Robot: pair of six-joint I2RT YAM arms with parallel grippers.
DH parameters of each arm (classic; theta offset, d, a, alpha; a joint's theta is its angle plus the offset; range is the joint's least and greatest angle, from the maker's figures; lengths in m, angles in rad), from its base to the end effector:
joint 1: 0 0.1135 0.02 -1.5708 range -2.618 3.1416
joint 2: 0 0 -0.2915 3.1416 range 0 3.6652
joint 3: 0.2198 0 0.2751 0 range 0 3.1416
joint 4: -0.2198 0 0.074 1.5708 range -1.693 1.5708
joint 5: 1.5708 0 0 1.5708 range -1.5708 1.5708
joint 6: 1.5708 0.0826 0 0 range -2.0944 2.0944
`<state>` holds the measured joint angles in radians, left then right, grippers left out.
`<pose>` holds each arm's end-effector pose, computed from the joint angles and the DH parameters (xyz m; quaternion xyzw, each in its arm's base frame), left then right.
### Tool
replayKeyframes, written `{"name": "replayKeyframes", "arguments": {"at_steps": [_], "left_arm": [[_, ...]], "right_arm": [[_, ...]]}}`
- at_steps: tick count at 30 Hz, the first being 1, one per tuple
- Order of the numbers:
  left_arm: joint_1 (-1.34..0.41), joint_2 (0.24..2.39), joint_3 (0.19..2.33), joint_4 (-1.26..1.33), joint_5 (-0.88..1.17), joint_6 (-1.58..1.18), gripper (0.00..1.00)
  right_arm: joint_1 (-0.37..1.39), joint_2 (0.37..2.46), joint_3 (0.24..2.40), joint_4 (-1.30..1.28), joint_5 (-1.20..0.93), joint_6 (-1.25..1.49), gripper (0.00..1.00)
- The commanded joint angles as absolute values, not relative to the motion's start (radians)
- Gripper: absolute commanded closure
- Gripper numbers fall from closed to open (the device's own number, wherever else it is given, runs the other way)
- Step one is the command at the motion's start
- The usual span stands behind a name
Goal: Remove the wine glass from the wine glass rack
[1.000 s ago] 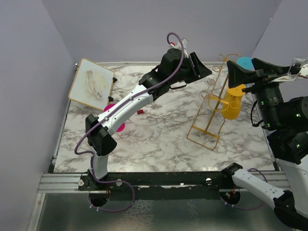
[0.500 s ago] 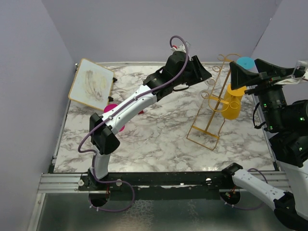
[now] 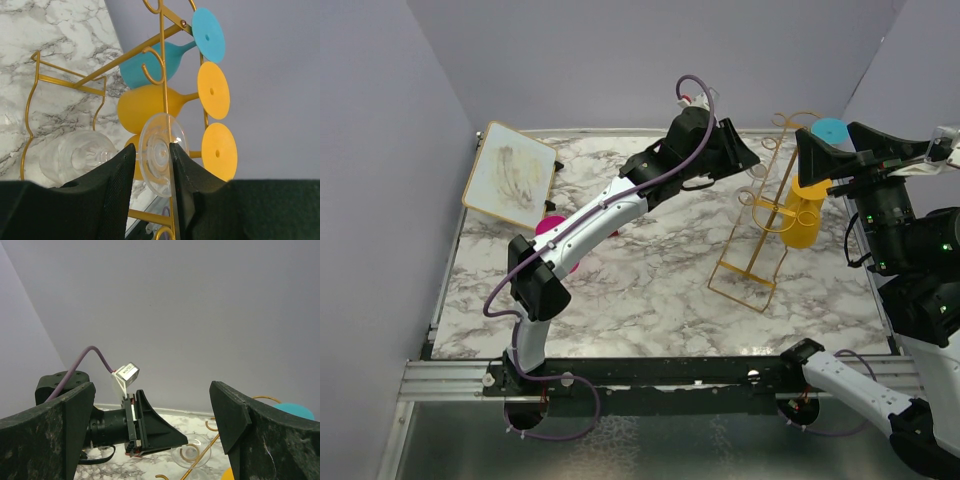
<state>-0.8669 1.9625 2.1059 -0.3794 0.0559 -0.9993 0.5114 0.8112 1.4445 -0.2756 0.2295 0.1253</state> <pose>0.3463 -0.4151 0.4441 -0.0347 0.7846 -0.5102 0.3507 0.1355 0.0545 0.5862 -0.0163 0.5738 0.1935 0.7956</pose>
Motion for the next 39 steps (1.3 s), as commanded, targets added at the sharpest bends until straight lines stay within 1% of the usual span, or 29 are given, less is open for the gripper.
{"name": "replayKeyframes", "arguments": {"at_steps": [1,12,20,28,31,39], "left_arm": [[-0.876,1.967,2.139,-0.379,0.039,-0.995,0.66],[-0.878,1.965,2.141,-0.379,0.044,-1.008,0.72],[-0.879,1.960,2.143,-0.380,0.045,-1.013,0.83],[-0.878,1.947,2.143,-0.382,0.040,-1.018,0.90],[-0.876,1.937,2.143,-0.381,0.035,-1.020,0.91],[-0.855,1.916,2.122,-0.377,0.073,-1.071,1.00]], "right_arm": [[0.517,0.798,1.435,-0.250,0.206,0.111,0.01],[0.517,0.786,1.429,-0.249,0.210,0.113,0.00],[0.517,0.784,1.424,-0.248,0.205,0.121,0.00],[0.517,0.779,1.424,-0.250,0.203,0.126,0.00],[0.517,0.778,1.422,-0.250,0.202,0.128,0.00],[0.517,0.776,1.422,-0.250,0.195,0.140,0.01]]}}
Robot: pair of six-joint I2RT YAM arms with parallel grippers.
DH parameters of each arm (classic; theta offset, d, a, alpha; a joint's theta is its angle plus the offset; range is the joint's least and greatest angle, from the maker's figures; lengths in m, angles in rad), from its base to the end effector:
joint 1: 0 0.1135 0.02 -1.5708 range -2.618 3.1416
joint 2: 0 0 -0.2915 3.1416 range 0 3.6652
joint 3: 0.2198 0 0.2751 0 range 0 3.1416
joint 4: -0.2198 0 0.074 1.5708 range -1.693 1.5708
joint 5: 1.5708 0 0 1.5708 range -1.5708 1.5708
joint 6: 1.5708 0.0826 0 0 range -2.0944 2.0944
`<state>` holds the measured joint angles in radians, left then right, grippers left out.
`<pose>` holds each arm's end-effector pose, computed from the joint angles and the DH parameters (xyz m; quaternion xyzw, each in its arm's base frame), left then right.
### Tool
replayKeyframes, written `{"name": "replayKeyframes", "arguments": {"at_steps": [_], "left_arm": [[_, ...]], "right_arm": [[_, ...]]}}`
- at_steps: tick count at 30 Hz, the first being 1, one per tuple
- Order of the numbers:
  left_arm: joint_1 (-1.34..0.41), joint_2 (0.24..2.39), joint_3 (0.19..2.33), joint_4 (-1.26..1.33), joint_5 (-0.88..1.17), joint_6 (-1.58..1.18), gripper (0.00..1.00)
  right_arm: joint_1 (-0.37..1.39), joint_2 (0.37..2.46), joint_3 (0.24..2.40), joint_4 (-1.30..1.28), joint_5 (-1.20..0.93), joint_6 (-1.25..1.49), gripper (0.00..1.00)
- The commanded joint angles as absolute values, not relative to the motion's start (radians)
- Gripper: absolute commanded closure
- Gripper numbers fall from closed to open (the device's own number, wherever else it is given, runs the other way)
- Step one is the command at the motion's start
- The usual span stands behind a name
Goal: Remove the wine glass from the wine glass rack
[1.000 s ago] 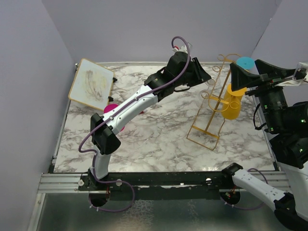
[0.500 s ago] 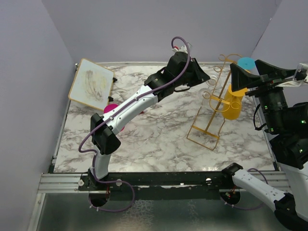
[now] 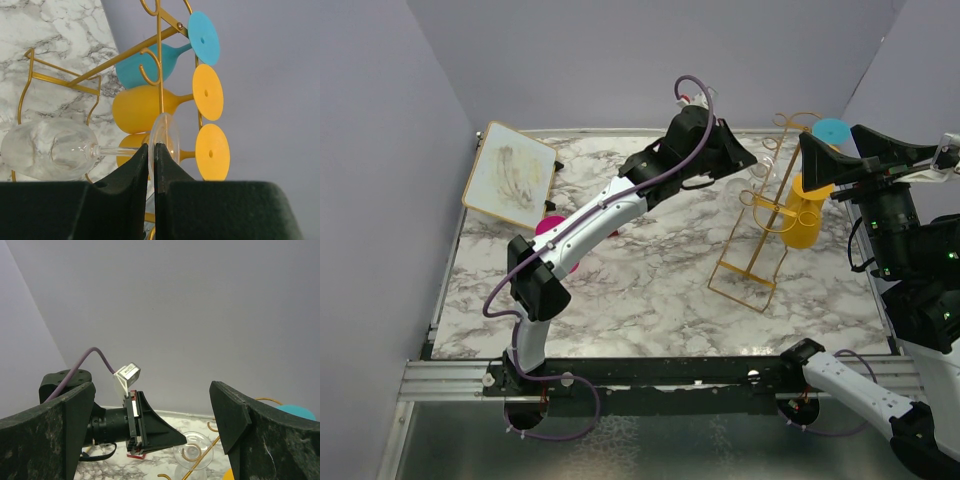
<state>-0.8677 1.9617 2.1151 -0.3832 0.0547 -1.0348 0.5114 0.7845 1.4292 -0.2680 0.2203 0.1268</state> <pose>0.3454 -0.4145 0.4477 -0.0484 0.7819 -0.5181 0.3432 0.1274 0.0508 0.5856 -0.0176 0.5659 0.1992 0.7999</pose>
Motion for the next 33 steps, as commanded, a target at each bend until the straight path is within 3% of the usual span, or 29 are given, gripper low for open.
{"name": "replayKeyframes", "arguments": {"at_steps": [1,15,33], "left_arm": [[-0.849,1.914,2.115,-0.372,0.085,-1.084,1.00],[-0.774,1.879,2.017,-0.201,0.240,-1.208,1.00],[-0.742,1.839,1.975,-0.139,0.263,-1.230,1.00]], "right_arm": [[0.517,0.775,1.423,-0.250,0.193,0.144,0.01],[0.517,0.782,1.419,-0.250,0.178,0.164,0.01],[0.517,0.790,1.418,-0.255,0.169,0.170,0.01]]}}
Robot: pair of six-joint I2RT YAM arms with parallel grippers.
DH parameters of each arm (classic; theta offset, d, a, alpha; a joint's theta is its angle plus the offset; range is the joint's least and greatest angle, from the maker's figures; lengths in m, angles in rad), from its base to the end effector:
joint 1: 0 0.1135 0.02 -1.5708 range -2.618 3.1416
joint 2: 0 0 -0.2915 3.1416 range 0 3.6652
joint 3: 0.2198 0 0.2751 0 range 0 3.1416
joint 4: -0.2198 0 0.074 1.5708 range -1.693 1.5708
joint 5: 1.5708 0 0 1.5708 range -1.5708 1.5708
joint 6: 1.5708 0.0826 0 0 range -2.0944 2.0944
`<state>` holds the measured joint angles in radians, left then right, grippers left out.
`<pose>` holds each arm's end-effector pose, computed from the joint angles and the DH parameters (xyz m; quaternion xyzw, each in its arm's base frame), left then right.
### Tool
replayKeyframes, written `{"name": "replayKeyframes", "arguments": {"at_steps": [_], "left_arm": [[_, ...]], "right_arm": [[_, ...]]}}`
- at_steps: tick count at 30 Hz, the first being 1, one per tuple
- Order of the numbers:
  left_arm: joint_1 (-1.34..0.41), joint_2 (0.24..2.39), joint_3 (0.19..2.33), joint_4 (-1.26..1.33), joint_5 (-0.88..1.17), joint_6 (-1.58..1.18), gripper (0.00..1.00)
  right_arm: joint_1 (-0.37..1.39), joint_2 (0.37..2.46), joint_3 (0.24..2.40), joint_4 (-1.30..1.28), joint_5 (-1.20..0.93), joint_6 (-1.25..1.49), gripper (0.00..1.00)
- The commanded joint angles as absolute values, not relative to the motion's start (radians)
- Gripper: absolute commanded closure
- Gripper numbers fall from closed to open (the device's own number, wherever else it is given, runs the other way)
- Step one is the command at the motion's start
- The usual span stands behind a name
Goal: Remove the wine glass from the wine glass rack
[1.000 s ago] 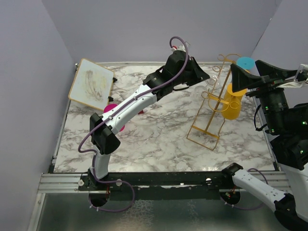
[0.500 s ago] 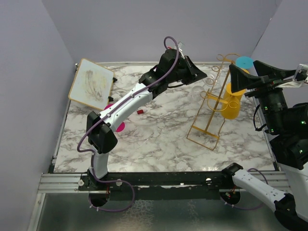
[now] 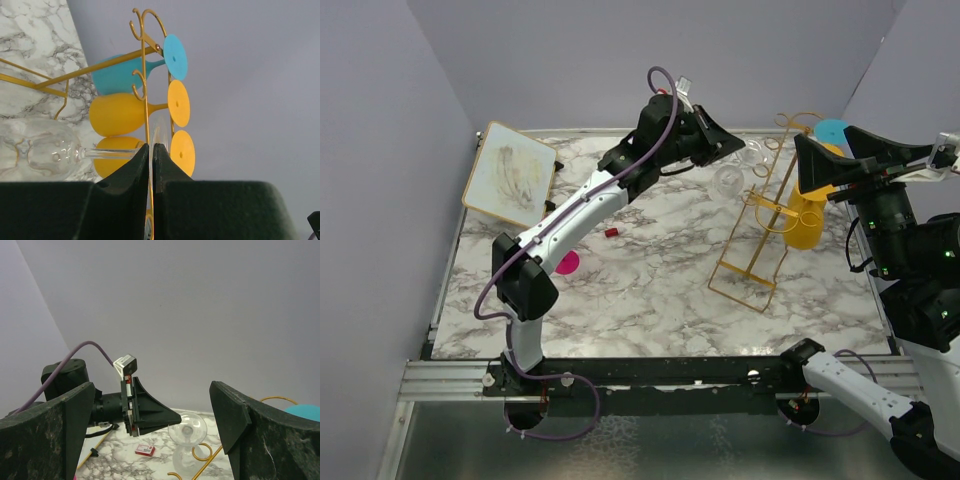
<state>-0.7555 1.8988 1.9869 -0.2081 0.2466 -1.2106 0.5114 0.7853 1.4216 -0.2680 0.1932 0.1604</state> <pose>0.3713 -0.3774 0.4544 -0.0880 0.7418 -0.5989 0.2885 0.1288 0.0541 0.5832 -0.0200 0.5683 0.2190 0.7929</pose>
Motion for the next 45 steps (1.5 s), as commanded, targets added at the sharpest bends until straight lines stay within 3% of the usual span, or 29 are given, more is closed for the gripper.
{"name": "replayKeyframes", "arguments": {"at_steps": [1,8,13,26,31,36,40,45], "left_arm": [[-0.740,1.837,1.971,-0.136,0.263,-1.232,1.00],[-0.713,1.781,1.953,-0.174,0.233,-1.143,1.00],[-0.641,1.598,1.736,-0.075,0.237,-1.045,1.00],[-0.572,1.220,1.445,0.111,0.246,-0.651,1.00],[-0.571,1.156,1.381,0.202,0.306,-0.623,1.00],[-0.571,1.119,1.314,0.293,0.366,-0.633,1.00],[-0.571,1.094,1.276,0.361,0.420,-0.636,1.00],[-0.571,1.064,1.244,0.412,0.454,-0.641,1.00]], "right_arm": [[0.517,0.789,1.419,-0.255,0.169,0.169,0.01],[0.517,0.807,1.429,-0.272,0.144,0.170,0.01],[0.517,0.846,1.443,-0.308,0.056,0.175,0.00],[0.517,1.202,1.574,-0.350,-0.588,0.415,0.01],[0.517,1.311,1.680,-0.350,-0.797,0.519,0.18],[0.516,1.295,1.642,-0.270,-0.848,0.564,0.21],[0.515,1.294,1.622,-0.249,-0.838,0.594,0.35],[0.515,1.269,1.558,-0.168,-0.820,0.623,0.45]]}}
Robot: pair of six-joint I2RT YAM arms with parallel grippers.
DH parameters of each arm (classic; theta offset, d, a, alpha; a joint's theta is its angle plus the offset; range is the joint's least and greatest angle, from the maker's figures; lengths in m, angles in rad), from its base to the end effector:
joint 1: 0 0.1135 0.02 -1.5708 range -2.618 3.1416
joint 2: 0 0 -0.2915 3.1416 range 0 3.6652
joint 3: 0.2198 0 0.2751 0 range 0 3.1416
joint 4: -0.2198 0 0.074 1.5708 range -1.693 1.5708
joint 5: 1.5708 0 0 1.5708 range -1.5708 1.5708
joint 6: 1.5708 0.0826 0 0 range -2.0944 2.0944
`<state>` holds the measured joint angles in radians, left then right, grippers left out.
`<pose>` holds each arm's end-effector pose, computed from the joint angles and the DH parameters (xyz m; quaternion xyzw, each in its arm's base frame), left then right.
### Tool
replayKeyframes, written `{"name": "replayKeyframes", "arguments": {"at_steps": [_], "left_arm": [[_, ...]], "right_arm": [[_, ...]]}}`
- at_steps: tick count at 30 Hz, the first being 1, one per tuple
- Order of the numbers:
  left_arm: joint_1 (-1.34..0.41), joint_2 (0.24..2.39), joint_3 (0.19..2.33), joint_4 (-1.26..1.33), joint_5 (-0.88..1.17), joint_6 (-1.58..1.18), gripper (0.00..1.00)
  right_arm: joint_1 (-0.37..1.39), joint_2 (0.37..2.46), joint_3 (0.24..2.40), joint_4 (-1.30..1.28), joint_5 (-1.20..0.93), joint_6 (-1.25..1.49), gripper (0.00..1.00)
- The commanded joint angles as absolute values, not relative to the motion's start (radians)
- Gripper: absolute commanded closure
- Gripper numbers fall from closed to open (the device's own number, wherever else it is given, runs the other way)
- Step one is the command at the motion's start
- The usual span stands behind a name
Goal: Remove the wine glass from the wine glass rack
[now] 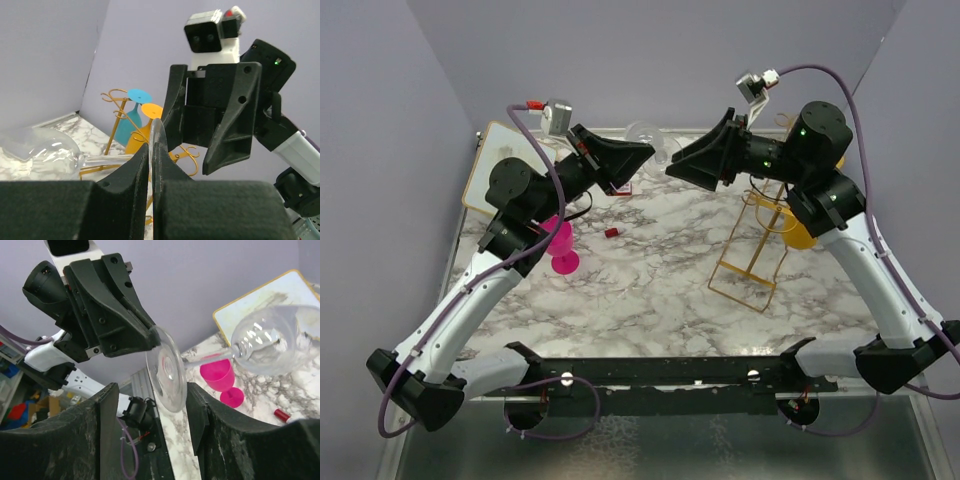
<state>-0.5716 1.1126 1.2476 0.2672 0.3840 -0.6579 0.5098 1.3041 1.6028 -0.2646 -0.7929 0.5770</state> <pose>0.2251 -0.1816 0.5294 0.1357 0.5478 -0.5582 0.6082 0.2454 0.2046 0.5355 -0.2560 0.6500 0.5726 0.4290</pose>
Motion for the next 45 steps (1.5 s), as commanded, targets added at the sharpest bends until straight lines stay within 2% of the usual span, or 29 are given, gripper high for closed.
{"name": "replayKeyframes", "arguments": {"at_steps": [1,6,9,12,15,18,24,26,27,28,30,31,33,34,36,38,43,45], "left_arm": [[-0.571,1.062,1.242,0.418,0.465,-0.643,1.00],[-0.571,1.055,1.234,0.431,0.492,-0.648,1.00],[-0.571,1.054,1.233,0.439,0.507,-0.654,1.00],[-0.571,1.057,1.231,0.443,0.523,-0.658,1.00],[-0.571,1.056,1.228,0.442,0.535,-0.657,1.00],[-0.571,1.051,1.224,0.443,0.536,-0.654,1.00],[-0.570,1.052,1.229,0.442,0.560,-0.646,1.00],[-0.571,1.051,1.229,0.442,0.561,-0.645,1.00],[-0.571,1.051,1.229,0.442,0.563,-0.643,1.00],[-0.572,1.051,1.228,0.442,0.565,-0.641,1.00],[-0.571,1.050,1.225,0.441,0.579,-0.631,1.00],[-0.571,1.047,1.221,0.438,0.585,-0.621,0.90],[-0.571,1.032,1.204,0.433,0.574,-0.609,0.53],[-0.571,1.021,1.197,0.431,0.566,-0.610,0.38],[-0.572,1.005,1.191,0.416,0.557,-0.614,0.20],[-0.571,1.001,1.215,0.351,0.540,-0.624,0.11],[-0.571,1.062,1.355,0.038,0.453,-0.718,0.09],[-0.571,1.097,1.411,-0.038,0.465,-0.776,0.08]], "right_arm": [[0.515,1.264,1.541,-0.148,-0.818,0.633,0.49],[0.515,1.256,1.492,-0.049,-0.841,0.664,0.71],[0.515,1.248,1.465,0.000,-0.839,0.665,0.78],[0.515,1.246,1.445,0.036,-0.845,0.661,0.91],[0.515,1.243,1.440,0.042,-0.835,0.631,0.91],[0.515,1.242,1.438,0.052,-0.825,0.641,0.77],[0.514,1.249,1.428,0.079,-0.825,0.661,0.75],[0.515,1.252,1.427,0.080,-0.830,0.659,0.81],[0.515,1.251,1.424,0.082,-0.829,0.656,0.92],[0.515,1.248,1.422,0.080,-0.827,0.647,0.98],[0.515,1.240,1.417,0.068,-0.814,0.606,0.99],[0.515,1.232,1.412,0.063,-0.806,0.571,0.99],[0.515,1.207,1.392,0.054,-0.794,0.458,0.99],[0.515,1.190,1.384,0.044,-0.787,0.392,0.99],[0.515,1.146,1.343,0.041,-0.788,0.216,0.99],[0.515,1.089,1.292,0.043,-0.791,0.028,0.99],[0.516,0.928,1.111,0.076,-0.861,-0.441,0.99],[0.516,0.887,1.074,-0.031,-0.975,-0.735,0.99]]}}
